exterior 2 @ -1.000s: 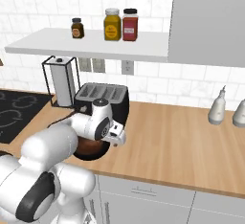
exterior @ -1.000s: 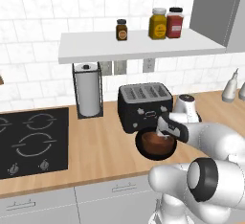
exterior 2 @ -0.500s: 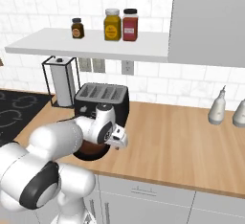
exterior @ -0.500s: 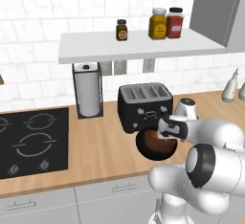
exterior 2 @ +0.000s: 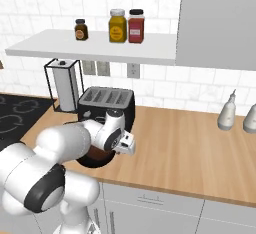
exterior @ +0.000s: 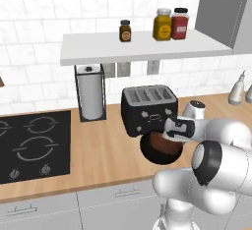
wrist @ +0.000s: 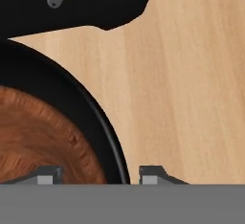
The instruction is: Pick up the bowls on the counter and stack them on top of one another in the open cabinet. Place the smaller bowl on top of the larger bowl.
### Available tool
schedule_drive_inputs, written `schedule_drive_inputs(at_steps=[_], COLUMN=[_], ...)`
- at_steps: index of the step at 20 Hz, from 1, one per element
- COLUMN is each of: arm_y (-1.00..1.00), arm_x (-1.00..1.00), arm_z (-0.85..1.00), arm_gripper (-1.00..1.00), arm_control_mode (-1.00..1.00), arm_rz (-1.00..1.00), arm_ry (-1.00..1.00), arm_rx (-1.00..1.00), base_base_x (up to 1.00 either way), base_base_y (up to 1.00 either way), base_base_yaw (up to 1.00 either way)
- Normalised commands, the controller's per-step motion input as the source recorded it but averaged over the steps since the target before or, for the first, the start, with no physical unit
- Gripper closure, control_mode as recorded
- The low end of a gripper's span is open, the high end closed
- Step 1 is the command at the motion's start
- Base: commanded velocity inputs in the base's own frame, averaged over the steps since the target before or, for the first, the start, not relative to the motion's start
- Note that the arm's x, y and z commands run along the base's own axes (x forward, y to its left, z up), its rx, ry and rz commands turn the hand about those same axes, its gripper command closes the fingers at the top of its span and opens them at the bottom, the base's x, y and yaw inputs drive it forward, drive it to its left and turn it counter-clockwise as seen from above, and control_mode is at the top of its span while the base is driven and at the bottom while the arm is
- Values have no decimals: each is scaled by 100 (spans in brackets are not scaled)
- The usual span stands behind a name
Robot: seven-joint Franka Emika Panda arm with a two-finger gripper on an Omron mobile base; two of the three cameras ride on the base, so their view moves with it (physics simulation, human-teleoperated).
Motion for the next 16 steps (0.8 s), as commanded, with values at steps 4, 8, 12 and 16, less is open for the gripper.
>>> schedule_drive_inputs(at_steps=[4, 8, 12, 16], arm_y=[0, 6, 32, 72], arm_x=[-3, -25, -42, -44], arm_z=[11, 80, 100, 100], arm_gripper=[100, 100, 100, 100], arm_control_mode=[-100, -100, -100, -100], arm_rz=[0, -6, -18, -25], arm_ry=[-4, -16, -26, -36], arm_rx=[0, 9, 21, 22], base_base_x=[0, 0, 0, 0], base_base_y=[0, 0, 0, 0], base_base_yaw=[0, 0, 0, 0])
